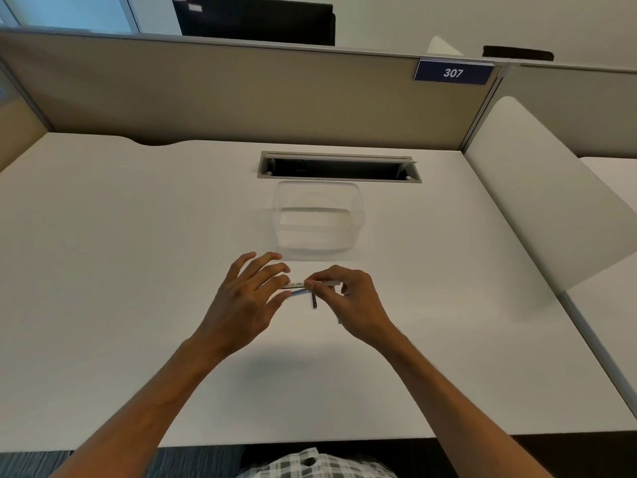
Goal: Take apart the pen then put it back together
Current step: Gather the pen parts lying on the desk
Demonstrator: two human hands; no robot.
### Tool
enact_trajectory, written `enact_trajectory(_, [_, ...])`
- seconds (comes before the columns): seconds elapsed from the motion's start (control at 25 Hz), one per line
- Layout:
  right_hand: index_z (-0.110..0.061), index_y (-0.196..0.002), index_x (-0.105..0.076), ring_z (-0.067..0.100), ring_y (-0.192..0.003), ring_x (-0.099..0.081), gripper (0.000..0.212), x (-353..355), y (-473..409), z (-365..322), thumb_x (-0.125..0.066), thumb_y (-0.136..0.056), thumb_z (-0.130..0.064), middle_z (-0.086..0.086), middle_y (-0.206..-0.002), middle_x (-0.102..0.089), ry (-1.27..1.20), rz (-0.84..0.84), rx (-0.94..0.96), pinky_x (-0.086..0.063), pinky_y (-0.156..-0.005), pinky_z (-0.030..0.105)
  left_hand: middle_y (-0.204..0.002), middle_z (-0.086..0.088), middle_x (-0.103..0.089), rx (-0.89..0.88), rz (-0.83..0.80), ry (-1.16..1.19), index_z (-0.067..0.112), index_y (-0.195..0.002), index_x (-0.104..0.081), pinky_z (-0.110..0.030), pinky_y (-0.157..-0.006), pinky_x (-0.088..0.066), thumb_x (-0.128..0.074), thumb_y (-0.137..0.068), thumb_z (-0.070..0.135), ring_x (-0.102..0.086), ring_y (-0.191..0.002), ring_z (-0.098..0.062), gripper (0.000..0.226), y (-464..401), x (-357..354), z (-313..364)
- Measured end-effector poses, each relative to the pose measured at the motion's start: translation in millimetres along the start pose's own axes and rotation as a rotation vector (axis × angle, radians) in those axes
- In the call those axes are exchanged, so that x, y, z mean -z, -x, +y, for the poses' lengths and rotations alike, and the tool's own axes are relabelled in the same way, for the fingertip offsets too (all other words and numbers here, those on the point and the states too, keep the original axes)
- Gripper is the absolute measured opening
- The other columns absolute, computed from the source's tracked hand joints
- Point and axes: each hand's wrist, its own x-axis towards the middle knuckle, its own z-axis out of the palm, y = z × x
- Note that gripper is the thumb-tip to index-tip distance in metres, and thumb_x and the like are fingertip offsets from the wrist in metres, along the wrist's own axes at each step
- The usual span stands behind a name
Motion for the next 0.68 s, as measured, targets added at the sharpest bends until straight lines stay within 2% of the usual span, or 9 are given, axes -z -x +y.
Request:
enact_trajectory(0.12, [-0.016, -0.092, -0.078, 0.000, -0.072, -0.060, 0.020, -8, -3, 1, -0.066, -0.091, -0.033, -0.011, -0.079, -0.070, 0.009, -0.051, -0.005, -0.039, -0.061, 0.009, -0.120, -0.008, -0.064, 0.018, -0.008, 0.031, 0.011, -0.100, -0.068, -0.040, -0.108, -0.032, -0.045, -0.095, 0.032, -0.049, -0.125, -0.025, 0.032, 2, 0, -2])
enact_trajectory(0.2, [-0.018, -0.090, -0.077, 0.005, -0.073, -0.061, 0.026, -11, -7, 3, -0.058, -0.095, -0.037, -0.009, -0.080, -0.071, -0.083, -0.038, -0.045, -0.041, -0.063, 0.009, -0.122, -0.009, -0.062, 0.035, -0.012, 0.025, 0.011, -0.098, -0.068, -0.040, -0.107, -0.031, -0.045, -0.096, 0.031, -0.047, -0.127, -0.026, 0.031, 1, 2, -6])
enact_trajectory(0.28, [-0.020, -0.095, -0.076, 0.007, -0.080, -0.064, 0.041, -13, -16, 11, -0.043, -0.100, -0.044, -0.003, -0.091, -0.074, -0.226, 0.027, -0.126, -0.044, -0.070, 0.008, -0.124, -0.009, -0.061, 0.055, -0.015, 0.007, 0.010, -0.096, -0.067, -0.042, -0.106, -0.033, -0.048, -0.095, 0.028, -0.046, -0.128, -0.027, 0.026, 3, 4, -12])
enact_trajectory(0.36, [-0.019, -0.103, -0.073, 0.004, -0.086, -0.064, 0.042, -17, -26, 26, -0.040, -0.097, -0.044, -0.005, -0.101, -0.072, -0.247, 0.071, -0.192, -0.045, -0.074, 0.014, -0.124, -0.009, -0.061, 0.080, -0.017, -0.005, 0.011, -0.095, -0.066, -0.044, -0.106, -0.033, -0.048, -0.095, 0.027, -0.045, -0.129, -0.027, 0.024, 7, 5, -19])
enact_trajectory(0.4, [-0.020, -0.106, -0.071, 0.003, -0.090, -0.063, 0.034, -20, -29, 35, -0.046, -0.096, -0.040, -0.008, -0.106, -0.070, -0.185, 0.076, -0.191, -0.045, -0.075, 0.019, -0.125, -0.008, -0.061, 0.092, -0.022, -0.010, 0.011, -0.095, -0.066, -0.045, -0.106, -0.032, -0.048, -0.095, 0.027, -0.045, -0.129, -0.027, 0.024, 9, 5, -23])
enact_trajectory(0.48, [-0.023, -0.108, -0.068, 0.007, -0.101, -0.060, 0.020, -29, -33, 54, -0.060, -0.092, -0.032, -0.010, -0.115, -0.064, 0.110, 0.044, -0.110, -0.043, -0.080, 0.026, -0.127, -0.008, -0.060, 0.111, -0.040, -0.021, 0.012, -0.096, -0.066, -0.047, -0.107, -0.031, -0.047, -0.095, 0.028, -0.043, -0.130, -0.026, 0.025, 14, 3, -29])
enact_trajectory(0.6, [-0.023, -0.111, -0.067, 0.017, -0.115, -0.055, 0.025, -44, -40, 78, -0.067, -0.087, -0.029, -0.004, -0.131, -0.056, 0.577, -0.077, 0.077, -0.037, -0.091, 0.030, -0.129, -0.009, -0.058, 0.131, -0.067, -0.036, 0.013, -0.097, -0.067, -0.048, -0.108, -0.030, -0.043, -0.096, 0.031, -0.042, -0.132, -0.027, 0.030, 16, 1, -34])
enact_trajectory(0.68, [-0.022, -0.112, -0.068, 0.019, -0.124, -0.051, 0.027, -51, -46, 88, -0.068, -0.085, -0.027, -0.002, -0.141, -0.050, 0.694, -0.133, 0.124, -0.035, -0.098, 0.034, -0.132, -0.010, -0.057, 0.135, -0.080, -0.052, 0.013, -0.097, -0.067, -0.050, -0.109, -0.029, -0.042, -0.096, 0.032, -0.040, -0.133, -0.028, 0.032, 16, -1, -36])
